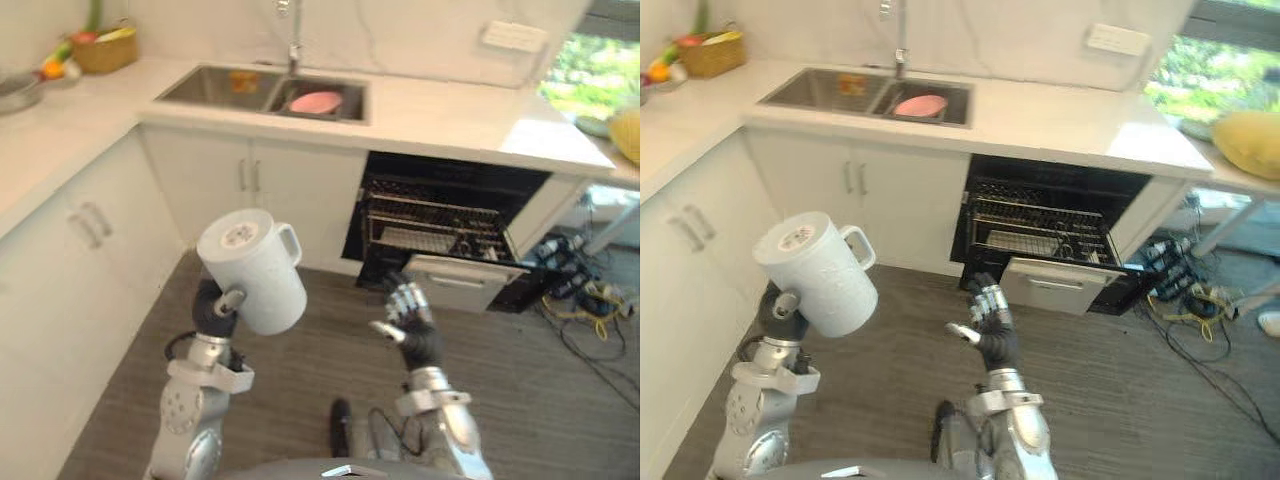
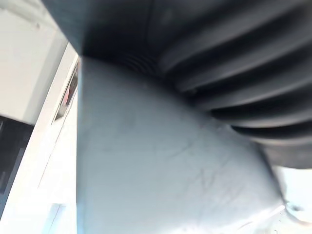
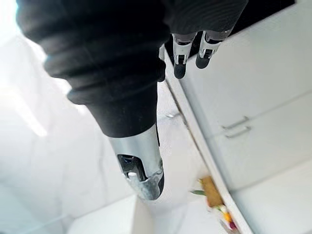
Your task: Walk over to the sink, pick up the cup, carry it to the dishwasher, place the cup inside the dishwasher, then close the dishwasher door
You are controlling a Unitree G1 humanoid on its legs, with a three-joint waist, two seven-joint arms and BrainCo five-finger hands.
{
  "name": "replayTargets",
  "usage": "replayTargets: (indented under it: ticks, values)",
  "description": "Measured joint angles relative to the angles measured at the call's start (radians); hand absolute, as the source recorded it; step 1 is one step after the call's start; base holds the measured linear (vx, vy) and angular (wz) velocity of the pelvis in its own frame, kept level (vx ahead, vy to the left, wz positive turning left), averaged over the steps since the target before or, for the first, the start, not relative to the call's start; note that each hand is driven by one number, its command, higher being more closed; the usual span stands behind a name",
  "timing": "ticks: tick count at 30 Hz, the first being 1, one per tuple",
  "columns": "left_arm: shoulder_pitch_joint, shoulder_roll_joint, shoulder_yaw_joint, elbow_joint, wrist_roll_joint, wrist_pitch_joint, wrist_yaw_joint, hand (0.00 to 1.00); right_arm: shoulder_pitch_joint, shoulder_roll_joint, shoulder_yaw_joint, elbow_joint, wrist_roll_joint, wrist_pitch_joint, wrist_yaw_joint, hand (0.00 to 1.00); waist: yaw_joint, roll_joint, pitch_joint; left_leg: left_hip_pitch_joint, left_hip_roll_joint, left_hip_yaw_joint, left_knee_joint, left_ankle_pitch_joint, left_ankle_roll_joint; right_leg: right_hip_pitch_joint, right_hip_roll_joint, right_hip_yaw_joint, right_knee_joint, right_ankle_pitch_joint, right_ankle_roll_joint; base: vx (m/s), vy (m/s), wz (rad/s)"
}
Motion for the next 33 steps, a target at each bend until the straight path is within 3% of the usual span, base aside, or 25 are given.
replayTargets:
  ticks: [3, 5, 7, 8, 9, 10, 11, 13, 16, 18, 19, 20, 21, 24, 26, 27, 28, 29, 30, 31, 32, 33]
  values:
    - [-0.01, -0.008, -0.001, 0.0, 0.0, -0.032, -0.031, 1.0, 0.032, 0.006, -0.086, -0.098, 0.07, -0.049, 0.067, 0.0, -0.045, 0.003, 0.003, -0.031, 0.028, -0.024, 0.122, 0.066, -0.006, -0.02, 0.021, -0.001, 0.082, -0.087, -0.017, 0.39, -0.223, -0.27]
    - [-0.003, -0.022, -0.007, 0.0, -0.007, -0.039, -0.04, 1.0, 0.061, 0.017, -0.176, -0.189, 0.157, -0.079, 0.151, 0.0, -0.054, 0.021, 0.021, -0.132, 0.1, -0.091, 0.45, 0.276, 0.028, 0.067, 0.072, 0.013, 0.101, -0.161, -0.036, 0.35, -0.168, -0.43]
    - [0.005, -0.046, -0.005, 0.031, -0.004, -0.066, -0.044, 1.0, 0.113, 0.024, -0.265, -0.164, 0.211, -0.125, 0.234, 0.0, -0.057, 0.02, 0.015, -0.243, 0.132, -0.144, 0.661, 0.488, 0.043, 0.139, 0.103, 0.038, 0.063, -0.191, -0.056, 0.34, -0.074, -0.37]
    - [0.0, -0.063, 0.007, 0.083, -0.003, -0.081, -0.051, 1.0, 0.128, 0.019, -0.366, -0.045, 0.097, -0.066, 0.199, 0.0, -0.051, 0.019, 0.007, -0.312, 0.132, -0.146, 0.727, 0.395, 0.062, 0.184, 0.108, 0.053, 0.026, -0.199, -0.063, 0.38, -0.032, -0.4]
    - [-0.002, -0.069, 0.009, 0.11, -0.003, -0.096, -0.059, 1.0, 0.127, 0.002, -0.39, 0.089, 0.074, -0.127, 0.231, 0.0, -0.044, 0.012, 0.004, -0.344, 0.128, -0.131, 0.727, 0.351, 0.079, 0.204, 0.107, 0.064, 0.008, -0.202, -0.065, 0.38, -0.007, -0.45]
    - [0.005, -0.081, 0.013, 0.129, -0.005, -0.119, -0.063, 1.0, 0.119, -0.017, -0.419, 0.292, 0.115, -0.149, 0.3, 0.0, -0.029, 0.012, 0.005, -0.388, 0.127, -0.104, 0.689, 0.283, 0.082, 0.235, 0.105, 0.078, -0.016, -0.21, -0.072, 0.49, 0.031, -0.54]
    - [0.009, -0.081, 0.014, 0.128, -0.006, -0.133, -0.062, 1.0, 0.122, -0.019, -0.407, 0.359, 0.14, -0.18, 0.322, 0.0, -0.016, 0.015, 0.007, -0.412, 0.127, -0.074, 0.603, 0.221, 0.084, 0.27, 0.103, 0.101, -0.032, -0.22, -0.075, 0.42, 0.034, -0.58]
    - [0.013, -0.081, 0.017, 0.098, -0.012, -0.12, -0.067, 1.0, 0.099, -0.017, -0.326, 0.282, 0.149, -0.219, 0.305, 0.0, -0.013, 0.007, 0.003, -0.403, 0.106, -0.048, 0.398, 0.169, 0.082, 0.33, 0.086, 0.148, -0.062, -0.238, -0.064, 0.42, 0.118, -0.71]
    - [0.04, -0.089, 0.009, 0.015, -0.017, -0.077, -0.095, 1.0, 0.009, -0.018, -0.244, 0.177, 0.11, -0.226, 0.178, 0.0, 0.033, -0.031, -0.02, -0.382, 0.012, -0.152, 0.005, 0.2, 0.076, 0.381, 0.023, 0.251, -0.066, -0.28, -0.01, 0.41, 0.228, -0.78]
    - [0.067, -0.085, 0.006, -0.025, -0.017, -0.052, -0.106, 1.0, -0.034, -0.015, -0.247, 0.167, 0.063, -0.202, 0.086, 0.0, 0.058, -0.028, -0.02, -0.398, 0.001, -0.249, -0.07, 0.261, 0.071, 0.427, -0.01, 0.316, -0.077, -0.325, 0.043, 0.49, 0.418, -0.84]
    - [0.073, -0.084, 0.004, -0.033, -0.017, -0.051, -0.108, 1.0, -0.037, -0.015, -0.246, 0.158, 0.059, -0.195, 0.069, 0.0, 0.062, -0.026, -0.022, -0.404, 0.001, -0.264, -0.073, 0.274, 0.074, 0.432, -0.019, 0.331, -0.076, -0.339, 0.057, 0.4, 0.424, -0.68]
    - [0.077, -0.082, 0.004, -0.041, -0.017, -0.048, -0.111, 1.0, -0.044, -0.014, -0.247, 0.148, 0.048, -0.189, 0.052, 0.0, 0.063, -0.024, -0.024, -0.411, -0.001, -0.273, -0.061, 0.312, 0.055, 0.434, -0.027, 0.353, -0.075, -0.351, 0.073, 0.4, 0.538, -0.83]
    - [0.074, -0.069, 0.007, -0.051, -0.018, -0.038, -0.125, 1.0, -0.047, 0.009, -0.247, 0.139, 0.026, -0.165, 0.02, 0.0, 0.057, -0.041, -0.045, -0.423, -0.034, -0.245, 0.012, 0.318, 0.0, 0.433, -0.07, 0.408, -0.089, -0.362, 0.1, 0.39, 0.548, -0.8]
    - [0.026, -0.038, 0.012, -0.052, -0.018, -0.002, -0.133, 1.0, -0.047, 0.078, -0.272, 0.097, 0.003, -0.121, -0.013, 0.0, 0.029, -0.078, -0.069, -0.469, -0.069, -0.181, 0.118, 0.231, 0.056, 0.423, -0.143, 0.4, -0.157, -0.273, 0.132, 0.32, 0.502, -0.58]
    - [-0.006, -0.034, 0.012, -0.046, -0.018, 0.022, -0.131, 1.0, -0.057, 0.102, -0.276, 0.069, -0.014, -0.103, -0.032, 0.0, 0.031, -0.082, -0.071, -0.45, -0.074, -0.123, 0.125, 0.208, 0.086, 0.404, -0.175, 0.336, -0.178, -0.189, 0.125, 0.23, 0.487, -1.04]
    - [-0.014, -0.032, 0.013, -0.039, -0.015, 0.037, -0.119, 1.0, -0.094, 0.104, -0.27, 0.087, -0.018, -0.088, -0.033, 0.0, 0.046, -0.08, -0.07, -0.39, -0.074, -0.059, 0.078, 0.197, 0.104, 0.367, -0.196, 0.241, -0.152, -0.123, 0.089, 0.15, 0.357, -1.32]
    - [-0.015, -0.03, 0.013, -0.034, -0.014, 0.042, -0.11, 1.0, -0.111, 0.104, -0.27, 0.096, -0.021, -0.084, -0.033, 0.0, 0.052, -0.075, -0.067, -0.361, -0.074, -0.036, 0.053, 0.194, 0.109, 0.353, -0.204, 0.199, -0.134, -0.104, 0.062, 0.14, 0.367, -1.63]
    - [-0.016, -0.026, 0.015, -0.017, -0.008, 0.053, -0.087, 1.0, -0.14, 0.103, -0.268, 0.125, -0.033, -0.079, -0.032, 0.0, 0.053, -0.052, -0.056, -0.308, -0.079, -0.014, 0.007, 0.189, 0.12, 0.325, -0.207, 0.129, -0.079, -0.097, 0.038, 0.06, 0.181, -0.97]
    - [-0.019, -0.022, 0.015, -0.006, 0.002, 0.058, -0.078, 1.0, -0.143, 0.103, -0.266, 0.134, -0.045, -0.075, -0.035, 0.0, 0.042, -0.05, -0.056, -0.292, -0.08, -0.013, -0.011, 0.187, 0.123, 0.318, -0.195, 0.116, -0.061, -0.129, 0.051, 0.03, 0.172, -0.64]
    - [-0.024, -0.016, 0.014, 0.008, 0.006, 0.067, -0.075, 1.0, -0.129, 0.103, -0.249, 0.136, -0.069, -0.072, -0.05, 0.0, 0.021, -0.051, -0.06, -0.283, -0.081, -0.014, -0.029, 0.189, 0.128, 0.316, -0.153, 0.109, -0.063, -0.178, 0.071, 0.01, 0.119, -0.12]
    - [-0.033, -0.009, 0.012, 0.019, 0.006, 0.069, -0.077, 1.0, -0.118, 0.103, -0.233, 0.136, -0.091, -0.072, -0.079, 0.0, 0.009, -0.062, -0.067, -0.287, -0.093, -0.013, -0.034, 0.189, 0.128, 0.298, -0.111, 0.091, -0.081, -0.169, 0.071, 0.01, 0.106, -0.04]
    - [-0.041, -0.005, 0.01, 0.029, 0.006, 0.07, -0.079, 1.0, -0.115, 0.101, -0.23, 0.136, -0.092, -0.071, -0.092, 0.0, 0.01, -0.069, -0.071, -0.286, -0.104, -0.007, -0.037, 0.19, 0.131, 0.289, -0.108, 0.061, -0.091, -0.172, 0.07, 0.03, 0.083, -0.21]
